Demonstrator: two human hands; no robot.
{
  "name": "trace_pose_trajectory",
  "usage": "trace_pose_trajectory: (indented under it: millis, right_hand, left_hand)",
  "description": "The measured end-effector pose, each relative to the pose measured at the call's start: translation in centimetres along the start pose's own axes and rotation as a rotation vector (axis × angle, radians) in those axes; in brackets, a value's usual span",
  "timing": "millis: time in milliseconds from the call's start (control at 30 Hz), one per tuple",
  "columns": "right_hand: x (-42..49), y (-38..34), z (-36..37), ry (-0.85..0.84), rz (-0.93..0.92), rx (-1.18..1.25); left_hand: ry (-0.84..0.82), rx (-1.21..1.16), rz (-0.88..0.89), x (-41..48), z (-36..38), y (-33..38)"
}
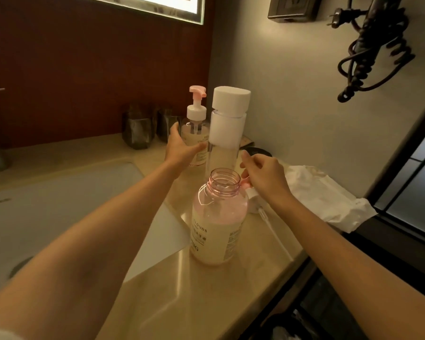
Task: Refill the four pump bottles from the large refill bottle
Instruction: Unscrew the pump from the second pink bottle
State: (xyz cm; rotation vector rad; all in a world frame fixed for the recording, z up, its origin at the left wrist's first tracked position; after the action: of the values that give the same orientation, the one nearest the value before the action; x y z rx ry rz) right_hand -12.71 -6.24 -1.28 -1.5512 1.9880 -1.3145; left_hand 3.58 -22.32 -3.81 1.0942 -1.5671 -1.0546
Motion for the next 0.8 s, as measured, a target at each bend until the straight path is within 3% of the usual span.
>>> trace_pose_trajectory:
  millis: [100, 300, 433, 533, 800]
  right_hand:
    - [0.1, 0.0, 0.4, -0.014, 0.002, 0.000]
    - [0.2, 0.3, 0.5, -0.004, -0.006, 0.001]
    - [0.7, 1.9, -1.2, 0.046, 0.047, -0.141]
    - [0.6, 3.0, -1.4, 0.014, 0.091, -0.232]
    - [-1.3, 2.6, -0.4, -0.080, 0.080, -0.205]
  left_hand:
    - [-0.043, -0.042, -0.006, 0.8, 0.6, -0.7]
    - [0.030, 0.019, 0.022, 1.2, 0.1, -0.8]
    - [0.061, 0.020, 0.037, 0.5, -0.2, -1.0]
    - [0.059, -0.011, 0.051, -0.9, -0.7, -0.9]
    - [0.054, -0.060, 0.029, -8.7, -4.9, 1.0]
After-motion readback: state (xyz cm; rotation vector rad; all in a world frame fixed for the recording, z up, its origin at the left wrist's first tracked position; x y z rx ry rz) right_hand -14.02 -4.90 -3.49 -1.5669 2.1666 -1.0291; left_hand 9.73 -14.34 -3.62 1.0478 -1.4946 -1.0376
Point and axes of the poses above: each hand's wrist, its own x-axis towards the middle knuckle, its own z-axis out of the palm, y = z × x, the point moved 9 cm from there along x, towards the middle knuckle, and after that the axes turned 5 degrees about -y, right-handed, at the moved point
